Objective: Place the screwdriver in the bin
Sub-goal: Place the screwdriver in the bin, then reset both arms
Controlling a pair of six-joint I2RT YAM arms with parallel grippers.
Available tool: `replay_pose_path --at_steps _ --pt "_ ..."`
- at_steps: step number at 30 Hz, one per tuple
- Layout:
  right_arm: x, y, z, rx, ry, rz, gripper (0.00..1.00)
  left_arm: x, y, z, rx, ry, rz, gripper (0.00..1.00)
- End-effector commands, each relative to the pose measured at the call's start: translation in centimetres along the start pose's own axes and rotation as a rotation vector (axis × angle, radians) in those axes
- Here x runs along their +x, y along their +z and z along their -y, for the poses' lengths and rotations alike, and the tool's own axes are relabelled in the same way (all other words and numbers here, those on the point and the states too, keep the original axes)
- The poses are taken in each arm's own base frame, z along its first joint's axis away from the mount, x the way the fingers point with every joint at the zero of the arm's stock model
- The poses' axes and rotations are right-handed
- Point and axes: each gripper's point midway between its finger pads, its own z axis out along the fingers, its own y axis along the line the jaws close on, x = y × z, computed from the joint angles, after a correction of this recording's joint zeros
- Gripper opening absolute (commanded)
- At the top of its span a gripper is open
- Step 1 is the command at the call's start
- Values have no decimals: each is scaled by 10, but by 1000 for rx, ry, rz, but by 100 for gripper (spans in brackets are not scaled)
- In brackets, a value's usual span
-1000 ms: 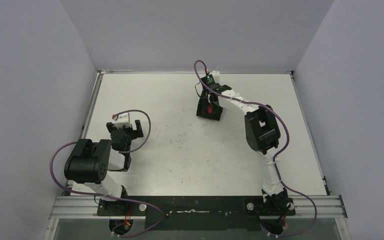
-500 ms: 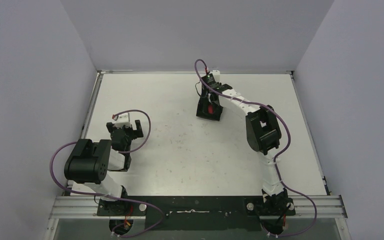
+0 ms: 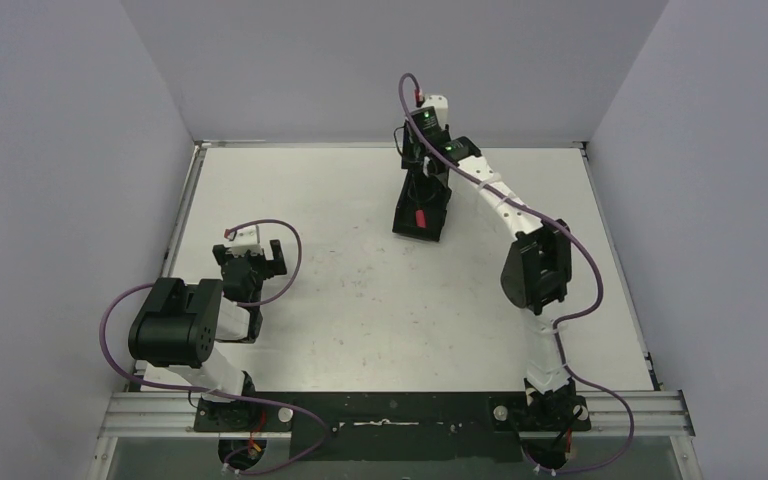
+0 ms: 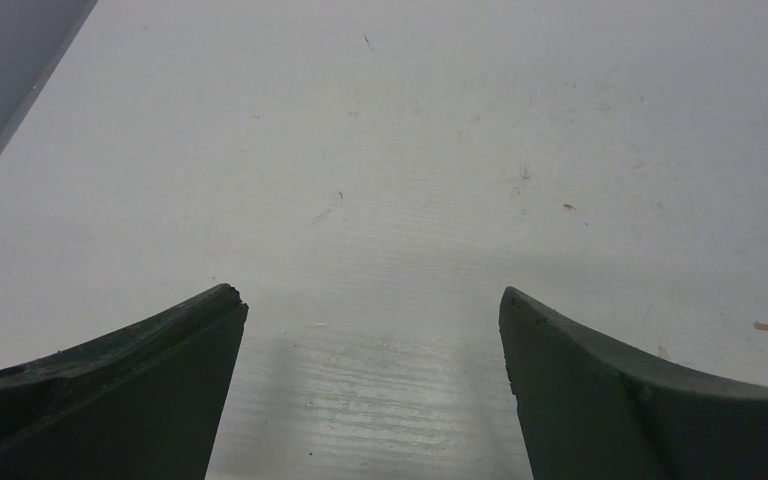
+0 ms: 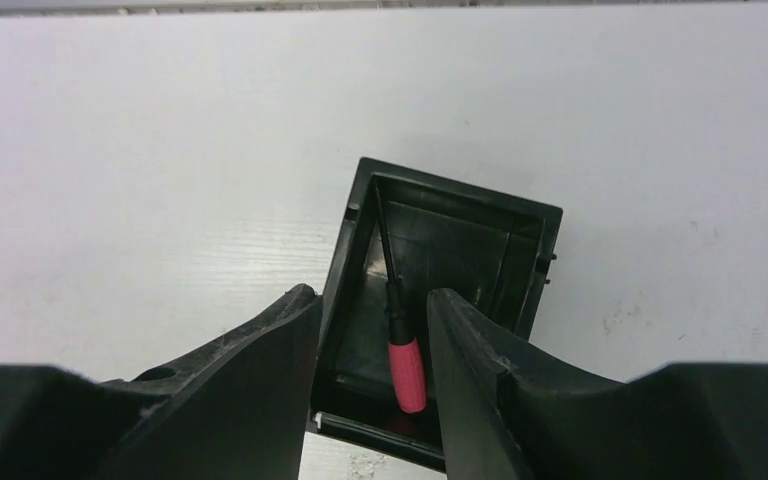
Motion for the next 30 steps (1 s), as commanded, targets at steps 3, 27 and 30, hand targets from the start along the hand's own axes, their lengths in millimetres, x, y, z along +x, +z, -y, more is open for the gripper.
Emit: replay_pose_path --at_steps 3,27,30 --pt "-82 -79 -1 -39 22 180 44 -18 6 4 15 -5 55 97" --pt "-122 -154 81 -68 -128 255 100 -18 6 4 15 -4 54 97" --pt "-119 -154 114 -16 -145 249 100 -18 6 4 15 -4 54 97"
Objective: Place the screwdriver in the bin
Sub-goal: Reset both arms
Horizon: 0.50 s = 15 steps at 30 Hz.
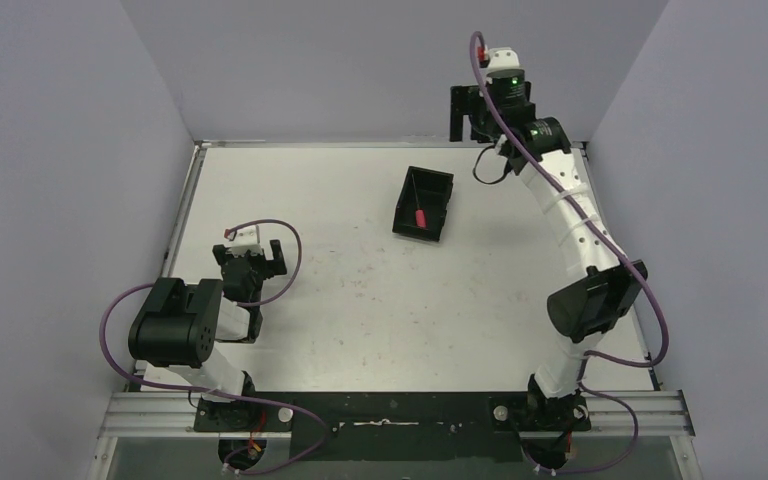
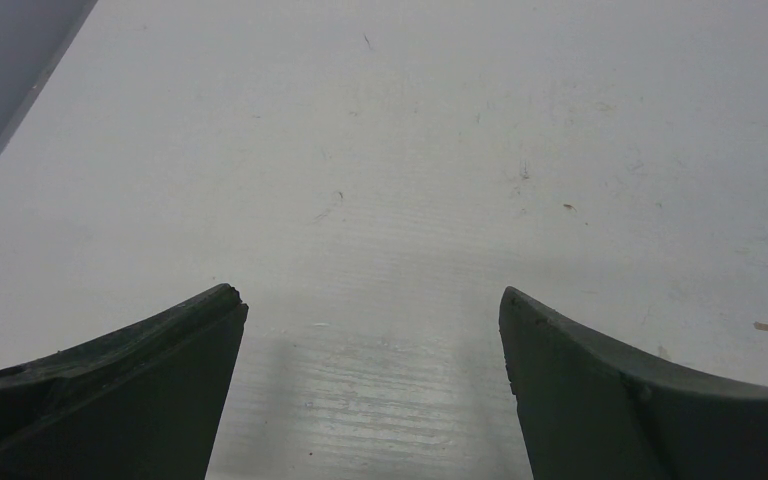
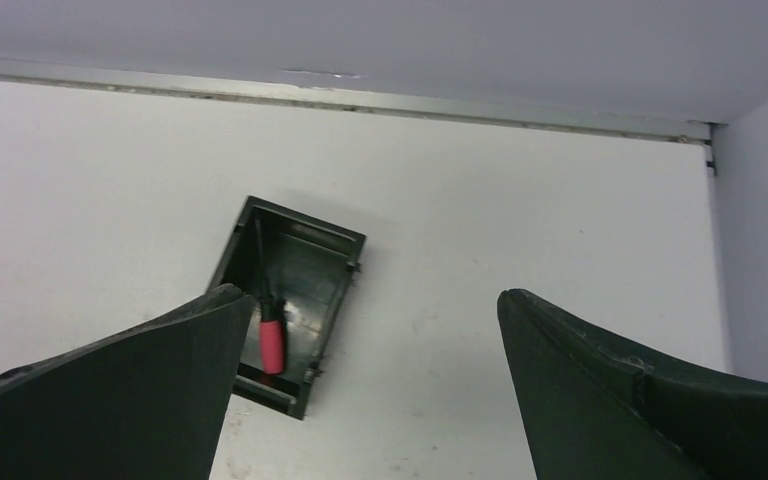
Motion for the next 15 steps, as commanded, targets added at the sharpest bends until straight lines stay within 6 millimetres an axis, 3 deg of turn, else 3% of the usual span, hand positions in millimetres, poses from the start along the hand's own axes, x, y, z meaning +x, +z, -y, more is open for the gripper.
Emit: replay_pose_path --at_steps 1,10,13,15 --pt "-15 -26 46 38 -43 51 100 -18 6 4 15 -5 54 97" --pt "4 -37 154 158 30 43 100 -18 7 4 16 -5 55 97" --pt "6 -45 180 128 85 66 100 -17 6 4 16 -5 53 97" --pt "8 -47 185 128 88 69 100 -18 6 5 16 -4 54 97"
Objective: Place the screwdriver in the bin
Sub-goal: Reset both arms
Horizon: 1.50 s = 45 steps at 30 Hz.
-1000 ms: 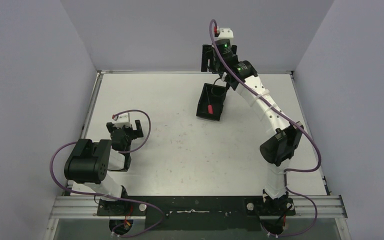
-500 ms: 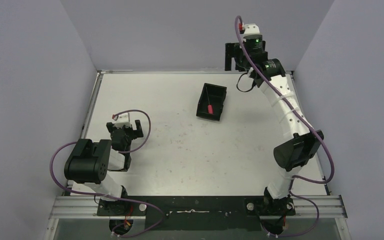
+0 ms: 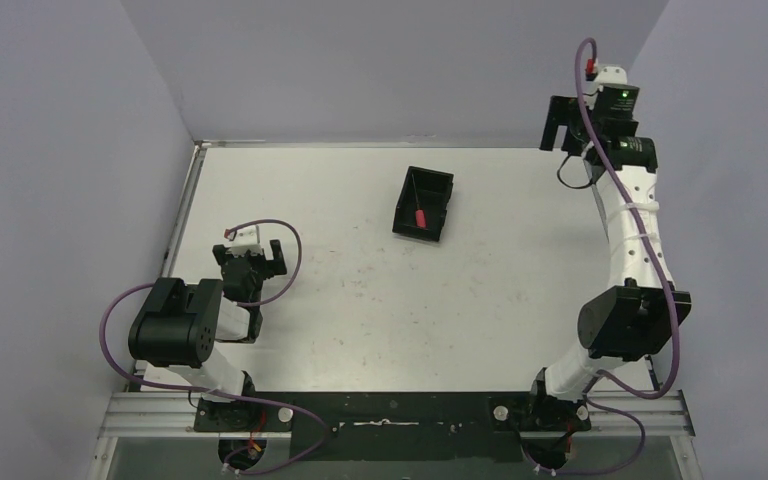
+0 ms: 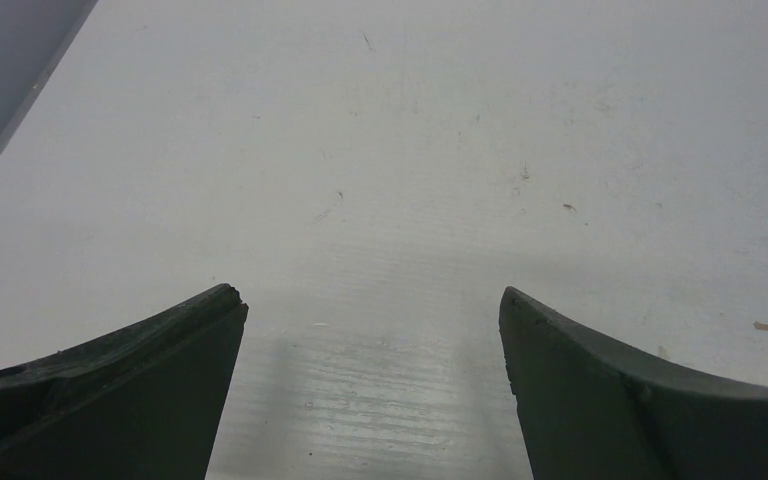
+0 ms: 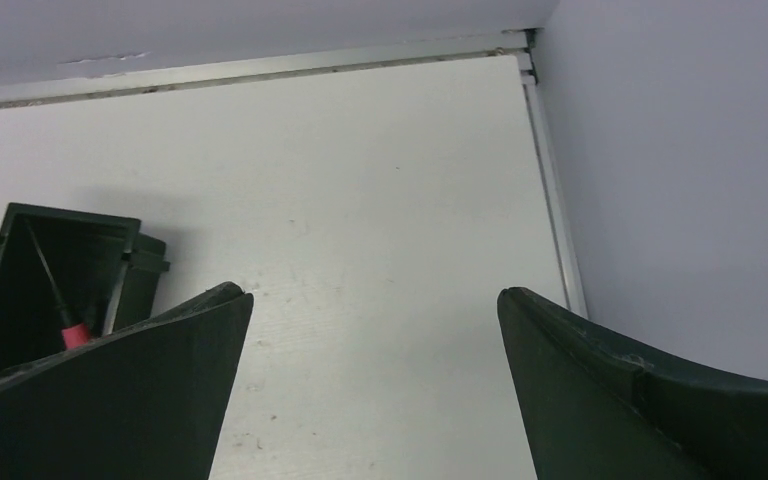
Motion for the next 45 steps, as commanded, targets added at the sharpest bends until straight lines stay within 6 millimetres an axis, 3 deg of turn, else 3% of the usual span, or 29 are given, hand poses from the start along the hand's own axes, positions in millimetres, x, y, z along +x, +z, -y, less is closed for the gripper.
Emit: replay_pose_path --at_steps 1,38,45 --pt "-30 -22 10 -55 17 125 100 -18 7 5 16 -5 54 97" --pt "-32 -19 -4 -52 -7 109 100 -18 7 5 16 -3 54 97" --pt "-39 -27 -6 -58 1 160 100 -18 7 5 16 -3 53 97"
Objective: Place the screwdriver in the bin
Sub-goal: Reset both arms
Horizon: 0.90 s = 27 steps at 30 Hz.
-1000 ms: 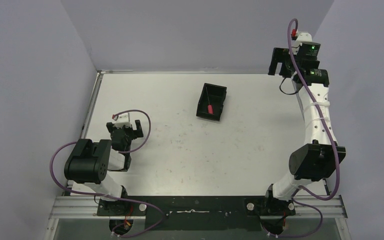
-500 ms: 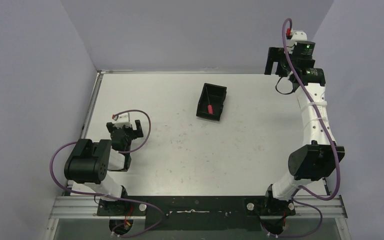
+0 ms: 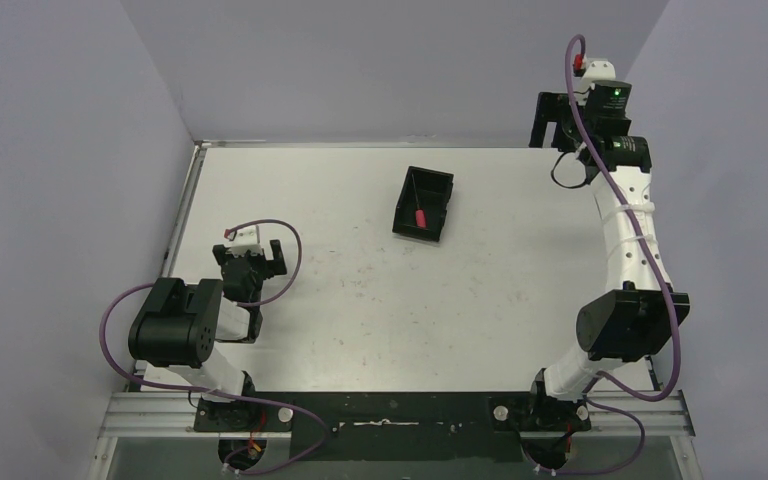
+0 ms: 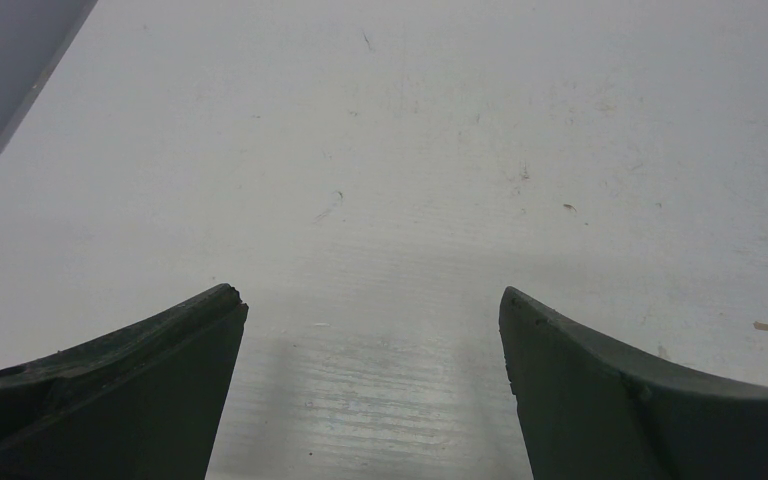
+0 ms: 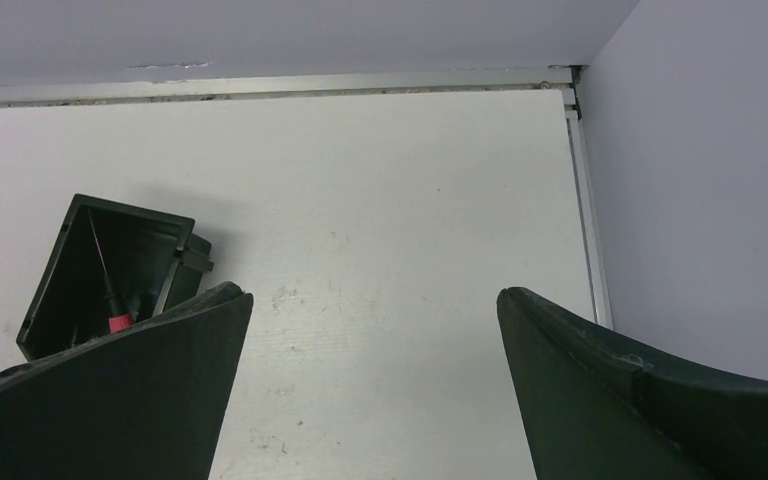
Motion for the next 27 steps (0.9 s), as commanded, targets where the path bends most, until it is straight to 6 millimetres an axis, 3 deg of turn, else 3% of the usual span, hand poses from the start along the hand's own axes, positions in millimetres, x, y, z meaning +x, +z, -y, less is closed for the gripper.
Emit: replay_pose_path --at_steps 1,11,19,27 --pt "-30 -23 -1 2 0 133 100 -18 7 5 16 -4 54 97" --pt "-27 -33 -10 -32 -10 201 100 -18 7 5 16 -4 54 97" --pt "7 -37 -34 -125 -10 268 100 -18 7 5 16 -3 54 97" --pt "26 -31 -31 -104 -5 215 100 -18 7 5 16 -4 55 97"
